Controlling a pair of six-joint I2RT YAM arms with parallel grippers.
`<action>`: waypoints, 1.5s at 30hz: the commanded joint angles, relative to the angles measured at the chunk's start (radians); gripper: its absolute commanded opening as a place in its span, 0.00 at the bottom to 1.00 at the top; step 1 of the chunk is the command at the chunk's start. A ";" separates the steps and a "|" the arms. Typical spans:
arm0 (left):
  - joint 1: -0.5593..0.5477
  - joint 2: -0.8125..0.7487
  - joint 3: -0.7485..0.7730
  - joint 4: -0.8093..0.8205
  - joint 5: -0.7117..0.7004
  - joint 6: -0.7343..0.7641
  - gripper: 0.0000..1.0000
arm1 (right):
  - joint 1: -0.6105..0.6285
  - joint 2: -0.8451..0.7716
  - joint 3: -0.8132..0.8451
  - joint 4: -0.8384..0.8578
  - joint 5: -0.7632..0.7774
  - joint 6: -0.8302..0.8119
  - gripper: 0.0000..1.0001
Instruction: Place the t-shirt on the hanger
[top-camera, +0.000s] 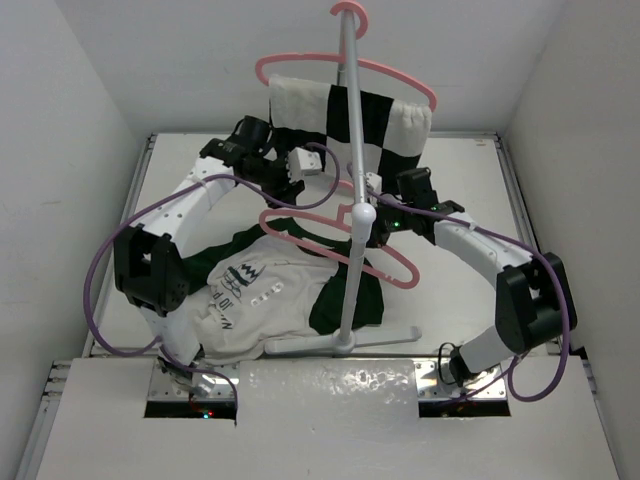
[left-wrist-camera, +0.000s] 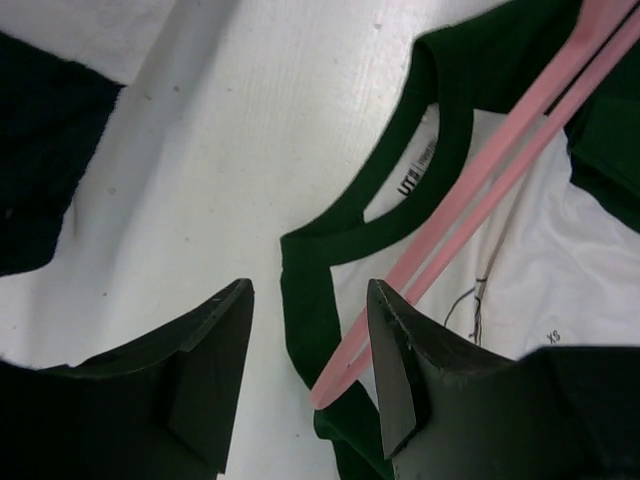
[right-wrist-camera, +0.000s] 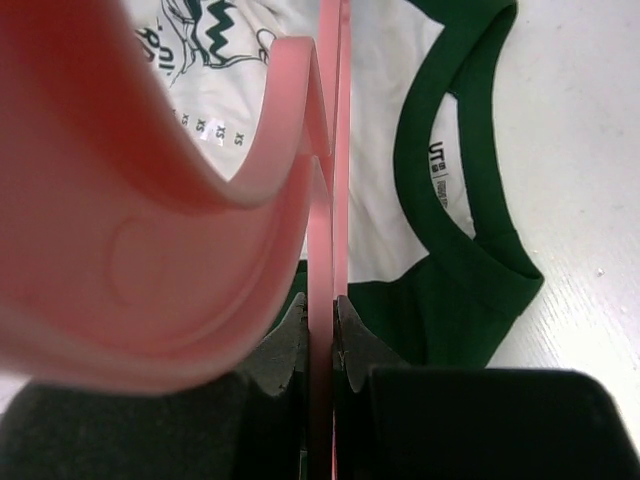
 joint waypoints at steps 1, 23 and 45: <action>0.011 -0.072 0.013 0.117 -0.016 -0.111 0.47 | -0.034 -0.065 -0.003 0.047 -0.013 0.034 0.00; -0.045 0.296 0.059 0.217 -0.453 -0.702 0.46 | -0.169 -0.242 -0.151 -0.120 0.257 0.080 0.00; -0.062 0.317 0.022 0.203 -0.586 -0.668 0.00 | -0.124 -0.227 -0.099 -0.160 0.127 0.052 0.00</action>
